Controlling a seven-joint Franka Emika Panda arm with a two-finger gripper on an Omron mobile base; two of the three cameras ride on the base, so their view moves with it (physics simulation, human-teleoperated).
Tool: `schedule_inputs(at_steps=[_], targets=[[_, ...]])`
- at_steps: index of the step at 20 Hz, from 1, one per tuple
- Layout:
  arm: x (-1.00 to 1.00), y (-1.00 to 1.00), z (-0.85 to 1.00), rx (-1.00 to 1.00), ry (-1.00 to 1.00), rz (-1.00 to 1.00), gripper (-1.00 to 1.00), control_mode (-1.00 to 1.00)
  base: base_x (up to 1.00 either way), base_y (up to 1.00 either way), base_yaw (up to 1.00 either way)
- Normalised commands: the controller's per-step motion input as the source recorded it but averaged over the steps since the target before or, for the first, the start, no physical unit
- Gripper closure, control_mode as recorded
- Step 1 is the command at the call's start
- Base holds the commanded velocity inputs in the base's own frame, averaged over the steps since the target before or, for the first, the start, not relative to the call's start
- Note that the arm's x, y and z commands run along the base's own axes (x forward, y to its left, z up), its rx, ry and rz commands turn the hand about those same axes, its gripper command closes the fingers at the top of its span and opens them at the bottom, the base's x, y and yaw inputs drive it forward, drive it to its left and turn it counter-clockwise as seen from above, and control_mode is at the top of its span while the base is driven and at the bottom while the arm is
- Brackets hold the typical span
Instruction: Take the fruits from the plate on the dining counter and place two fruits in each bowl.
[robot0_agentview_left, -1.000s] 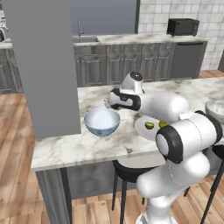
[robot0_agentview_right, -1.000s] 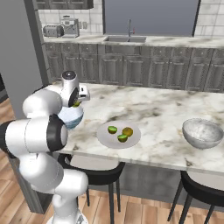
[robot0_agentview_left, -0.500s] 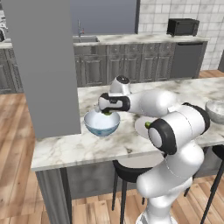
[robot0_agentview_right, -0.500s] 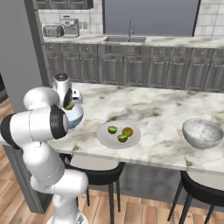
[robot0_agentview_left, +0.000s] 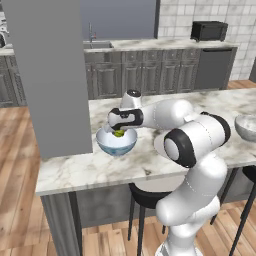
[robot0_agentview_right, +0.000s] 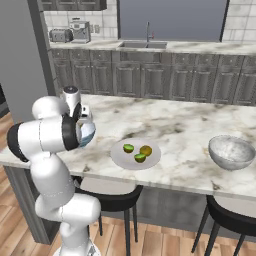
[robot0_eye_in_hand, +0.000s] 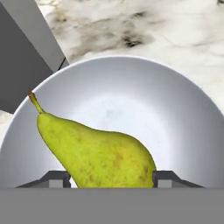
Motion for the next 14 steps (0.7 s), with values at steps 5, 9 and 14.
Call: schedule_inputs(at_steps=[5, 9, 14], targets=[[0.18, 0.05, -0.24, 0.00, 0.00, 0.00, 1.00, -1.00, 0.00, 0.00, 0.00], [0.14, 0.00, -0.16, 0.00, 0.00, 0.00, 1.00, -1.00, 0.00, 0.00, 0.00], [0.08, 0.06, -0.19, 0.00, 0.00, 0.00, 1.00, -1.00, 0.00, 0.00, 0.00]])
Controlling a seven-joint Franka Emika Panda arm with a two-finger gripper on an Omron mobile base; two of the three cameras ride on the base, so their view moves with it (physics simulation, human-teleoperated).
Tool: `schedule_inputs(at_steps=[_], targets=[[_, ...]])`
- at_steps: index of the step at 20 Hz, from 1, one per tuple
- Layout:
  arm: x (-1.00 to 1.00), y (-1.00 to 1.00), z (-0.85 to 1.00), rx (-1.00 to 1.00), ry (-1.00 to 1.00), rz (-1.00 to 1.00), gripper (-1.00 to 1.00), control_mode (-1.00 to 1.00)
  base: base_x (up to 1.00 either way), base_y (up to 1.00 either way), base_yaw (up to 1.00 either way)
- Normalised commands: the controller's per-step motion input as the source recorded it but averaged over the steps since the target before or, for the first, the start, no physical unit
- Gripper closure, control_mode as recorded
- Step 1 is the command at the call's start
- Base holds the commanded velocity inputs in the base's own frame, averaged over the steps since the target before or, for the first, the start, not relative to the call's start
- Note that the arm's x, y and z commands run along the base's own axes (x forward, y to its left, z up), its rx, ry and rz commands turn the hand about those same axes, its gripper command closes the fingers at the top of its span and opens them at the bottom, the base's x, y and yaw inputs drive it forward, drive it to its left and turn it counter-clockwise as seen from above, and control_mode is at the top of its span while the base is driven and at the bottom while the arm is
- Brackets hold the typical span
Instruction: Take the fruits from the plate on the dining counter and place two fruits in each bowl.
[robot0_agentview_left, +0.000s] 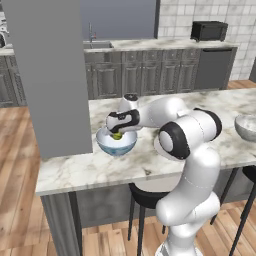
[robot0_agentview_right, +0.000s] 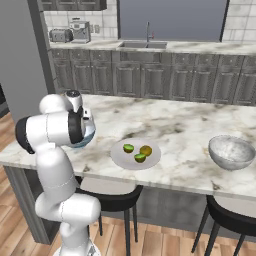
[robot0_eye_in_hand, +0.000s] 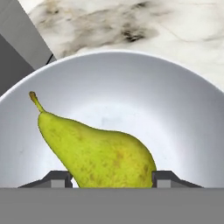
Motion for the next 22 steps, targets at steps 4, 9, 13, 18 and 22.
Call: schedule_inputs(at_steps=[4, 9, 13, 18, 22], targets=[[0.09, 0.03, -0.23, 0.00, 0.01, 0.00, 1.00, -1.00, 0.00, 0.00, 0.00], [0.08, 0.13, -0.16, 0.00, 0.06, 0.00, 1.00, -1.00, 0.00, 0.00, 0.00], [0.07, 0.16, -0.10, 0.00, 0.05, 0.00, 1.00, -1.00, 0.00, 0.00, 0.00], [0.08, 0.18, -0.04, 0.00, 0.11, 0.00, -1.00, -1.00, 0.00, 0.00, 0.00], [0.10, 0.02, -0.04, 0.00, 0.13, 0.00, -1.00, -1.00, 0.00, 0.00, 0.00]])
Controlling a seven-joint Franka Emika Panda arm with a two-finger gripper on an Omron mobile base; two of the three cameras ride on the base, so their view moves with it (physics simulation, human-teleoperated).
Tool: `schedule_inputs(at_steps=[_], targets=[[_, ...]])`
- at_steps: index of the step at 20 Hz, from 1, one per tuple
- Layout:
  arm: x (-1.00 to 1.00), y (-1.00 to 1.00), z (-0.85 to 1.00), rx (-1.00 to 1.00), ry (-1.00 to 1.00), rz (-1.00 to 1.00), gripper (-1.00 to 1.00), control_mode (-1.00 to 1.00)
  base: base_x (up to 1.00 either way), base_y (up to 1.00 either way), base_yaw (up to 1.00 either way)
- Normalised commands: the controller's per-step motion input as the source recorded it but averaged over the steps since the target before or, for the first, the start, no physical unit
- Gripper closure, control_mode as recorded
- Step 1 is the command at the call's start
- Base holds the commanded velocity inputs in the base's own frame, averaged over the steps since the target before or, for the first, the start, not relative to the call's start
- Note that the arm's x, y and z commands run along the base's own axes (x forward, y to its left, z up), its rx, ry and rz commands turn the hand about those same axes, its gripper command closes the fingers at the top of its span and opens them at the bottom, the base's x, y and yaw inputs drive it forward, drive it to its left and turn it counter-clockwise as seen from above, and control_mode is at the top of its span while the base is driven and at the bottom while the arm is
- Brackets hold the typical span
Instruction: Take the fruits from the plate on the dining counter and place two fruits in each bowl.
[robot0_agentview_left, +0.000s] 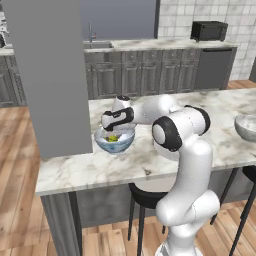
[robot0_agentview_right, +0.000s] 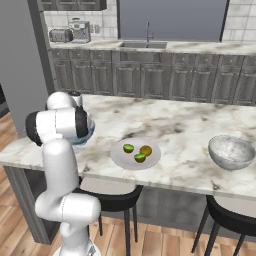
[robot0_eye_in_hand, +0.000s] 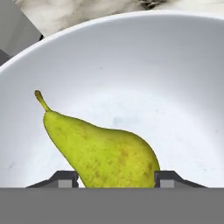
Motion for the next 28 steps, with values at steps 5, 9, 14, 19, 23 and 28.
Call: schedule_inputs(at_steps=[5, 9, 14, 19, 23, 28], targets=[[-0.02, -0.02, 0.03, 0.00, 0.03, 0.00, -1.00, -1.00, 0.00, 0.00, 0.00], [-0.26, -0.08, 0.14, 0.00, 0.00, 0.00, -1.00, -1.00, 0.00, 0.00, 0.00], [-0.32, -0.04, 0.26, 0.00, -0.06, 0.00, -1.00, -1.00, 0.00, 0.00, 0.00], [-0.40, -0.33, 0.44, 0.00, -0.13, 0.00, -1.00, -1.00, 0.00, 0.00, 0.00], [-0.40, -0.60, 0.34, 0.00, -0.09, 0.00, -1.00, -1.00, 0.00, 0.00, 0.00], [-0.47, -0.65, 0.21, 0.00, -0.02, 0.00, -1.00, -1.00, 0.00, 0.00, 0.00]])
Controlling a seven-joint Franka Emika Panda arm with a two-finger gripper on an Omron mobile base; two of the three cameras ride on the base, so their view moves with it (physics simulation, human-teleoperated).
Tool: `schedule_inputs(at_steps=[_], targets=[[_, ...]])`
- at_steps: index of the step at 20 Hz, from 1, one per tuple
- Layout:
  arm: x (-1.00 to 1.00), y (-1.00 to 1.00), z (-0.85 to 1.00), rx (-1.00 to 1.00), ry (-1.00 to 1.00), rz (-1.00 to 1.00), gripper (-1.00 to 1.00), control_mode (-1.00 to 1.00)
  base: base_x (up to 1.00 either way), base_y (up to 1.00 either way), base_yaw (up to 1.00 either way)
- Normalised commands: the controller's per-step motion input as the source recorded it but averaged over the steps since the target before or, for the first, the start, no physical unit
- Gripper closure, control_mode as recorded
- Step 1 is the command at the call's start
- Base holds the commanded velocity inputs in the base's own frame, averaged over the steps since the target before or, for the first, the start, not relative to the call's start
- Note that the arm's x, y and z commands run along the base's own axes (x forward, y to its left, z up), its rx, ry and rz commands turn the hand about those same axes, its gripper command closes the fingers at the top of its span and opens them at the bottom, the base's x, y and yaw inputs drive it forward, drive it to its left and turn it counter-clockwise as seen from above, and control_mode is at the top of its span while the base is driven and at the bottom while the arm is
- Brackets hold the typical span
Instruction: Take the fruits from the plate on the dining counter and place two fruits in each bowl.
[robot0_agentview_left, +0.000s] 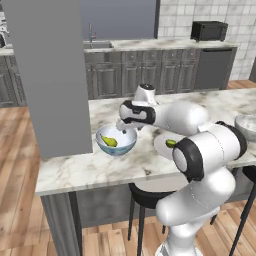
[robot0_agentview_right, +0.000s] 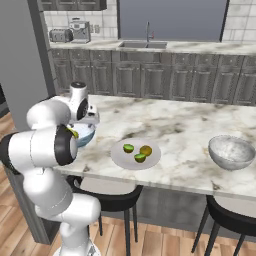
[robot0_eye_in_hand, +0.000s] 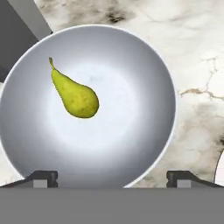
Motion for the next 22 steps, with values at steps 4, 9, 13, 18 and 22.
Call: schedule_inputs(at_steps=[4, 9, 13, 18, 22], targets=[[-0.41, -0.70, 0.18, 0.00, 0.00, 0.00, -1.00, -1.00, 0.00, 0.00, 0.00], [-0.33, -0.74, 0.13, 0.00, 0.01, 0.00, -1.00, -1.00, 0.00, 0.00, 0.00], [-0.06, -0.73, 0.00, 0.00, 0.09, 0.00, -1.00, -1.00, 0.00, 0.00, 0.00], [0.02, -0.66, -0.06, -0.01, 0.03, 0.00, -1.00, -1.00, 0.00, 0.00, 0.00], [0.17, -0.51, -0.19, -0.03, 0.01, 0.08, -1.00, -1.00, 0.00, 0.00, 0.00]])
